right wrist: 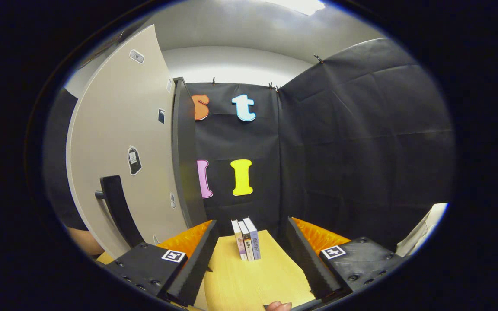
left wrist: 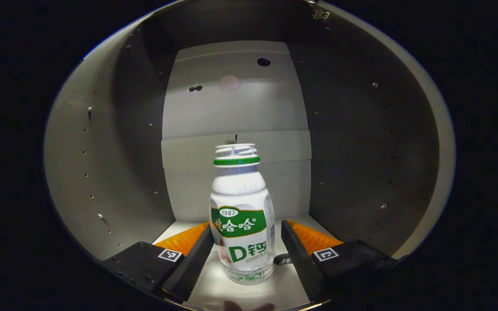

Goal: Open the cabinet door with the right hand, grasp the bottle in the cabinet with the left hand and place it on the coaster, then close the cabinet door with the right hand.

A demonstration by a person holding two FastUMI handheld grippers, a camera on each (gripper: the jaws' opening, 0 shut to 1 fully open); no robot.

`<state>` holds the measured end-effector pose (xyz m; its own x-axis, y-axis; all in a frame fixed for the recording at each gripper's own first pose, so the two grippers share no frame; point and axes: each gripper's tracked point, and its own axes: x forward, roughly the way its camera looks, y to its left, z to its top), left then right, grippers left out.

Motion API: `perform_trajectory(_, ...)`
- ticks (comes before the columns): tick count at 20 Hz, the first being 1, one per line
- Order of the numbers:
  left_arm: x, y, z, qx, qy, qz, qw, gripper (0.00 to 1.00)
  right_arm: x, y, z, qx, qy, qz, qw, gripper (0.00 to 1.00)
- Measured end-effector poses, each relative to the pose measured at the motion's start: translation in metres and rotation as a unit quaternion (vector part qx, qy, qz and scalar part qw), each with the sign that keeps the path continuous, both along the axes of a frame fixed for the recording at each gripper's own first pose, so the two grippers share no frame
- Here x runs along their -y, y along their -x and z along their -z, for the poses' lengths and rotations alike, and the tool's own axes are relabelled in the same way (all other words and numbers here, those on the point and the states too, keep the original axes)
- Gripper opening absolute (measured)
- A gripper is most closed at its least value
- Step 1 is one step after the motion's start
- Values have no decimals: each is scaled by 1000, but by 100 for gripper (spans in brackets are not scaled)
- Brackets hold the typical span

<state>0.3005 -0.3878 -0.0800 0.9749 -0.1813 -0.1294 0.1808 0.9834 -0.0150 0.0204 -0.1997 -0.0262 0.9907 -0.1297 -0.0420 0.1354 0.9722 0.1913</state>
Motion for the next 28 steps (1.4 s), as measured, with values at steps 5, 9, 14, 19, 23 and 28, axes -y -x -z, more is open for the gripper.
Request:
perform_trajectory(5, -5, 5, -7, 0, 11, 11, 1000, 79, -1, 1, -3, 3, 10, 6, 1000, 98)
perform_trajectory(9, -33, 40, -25, 15, 18, 16, 1000, 79, -9, 3, -7, 6, 14, 10, 1000, 98)
perform_trajectory(14, -79, 89, -39, 27, 25, 19, 999, 79, -12, 5, -6, 2, 13, 12, 1000, 98)
perform_trajectory(19, -133, 141, -37, 34, 19, 11, 999, 79, -22, 4, -12, 10, 25, 15, 1000, 98)
perform_trajectory(23, -169, 179, -29, 34, 25, 8, 999, 79, -33, 6, -18, 17, 37, 16, 999, 98)
perform_trajectory(28, -208, 228, -17, 63, 27, 22, 997, 79, -39, 8, -22, 24, 36, 26, 999, 98)
